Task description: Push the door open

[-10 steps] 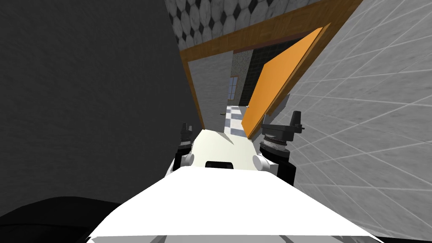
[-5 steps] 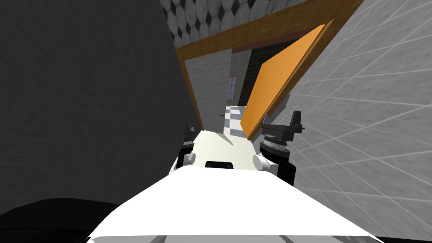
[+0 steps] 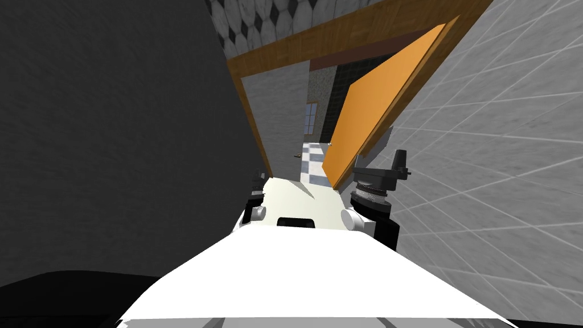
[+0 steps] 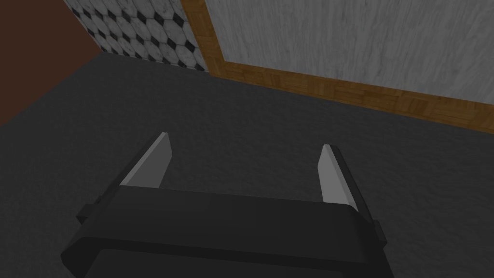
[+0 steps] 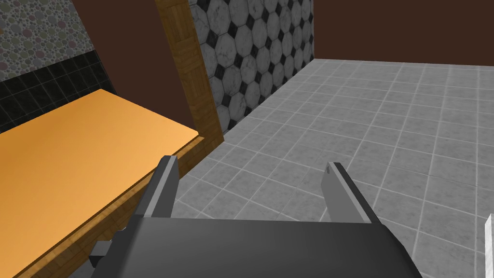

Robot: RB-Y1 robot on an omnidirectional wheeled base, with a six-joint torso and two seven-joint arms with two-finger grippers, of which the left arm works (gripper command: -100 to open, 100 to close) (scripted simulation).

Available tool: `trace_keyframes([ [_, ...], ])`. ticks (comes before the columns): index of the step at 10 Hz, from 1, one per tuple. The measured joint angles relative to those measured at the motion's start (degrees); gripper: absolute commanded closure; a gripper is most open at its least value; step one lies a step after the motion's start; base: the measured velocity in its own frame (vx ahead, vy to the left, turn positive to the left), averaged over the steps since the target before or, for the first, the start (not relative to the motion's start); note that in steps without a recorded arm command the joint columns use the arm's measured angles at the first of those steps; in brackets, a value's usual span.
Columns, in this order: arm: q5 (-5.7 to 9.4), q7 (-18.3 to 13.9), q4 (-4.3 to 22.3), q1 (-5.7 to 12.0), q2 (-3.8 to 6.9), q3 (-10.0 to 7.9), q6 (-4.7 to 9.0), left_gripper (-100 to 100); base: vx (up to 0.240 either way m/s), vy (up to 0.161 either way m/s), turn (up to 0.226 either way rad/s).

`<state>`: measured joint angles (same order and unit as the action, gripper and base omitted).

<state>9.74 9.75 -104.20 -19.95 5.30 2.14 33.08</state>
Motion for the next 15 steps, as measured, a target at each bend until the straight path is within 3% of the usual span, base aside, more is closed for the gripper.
trace_keyframes([
  [12, 2.14, 0.4, 17.6, 7.42, 0.38, 2.15, 3.47, -100, 0.102, -0.02, -0.044],
  [15, 2.64, 0.7, 21.8, 9.31, 0.06, 2.74, 4.0, -100, 0.096, -0.008, -0.05],
])
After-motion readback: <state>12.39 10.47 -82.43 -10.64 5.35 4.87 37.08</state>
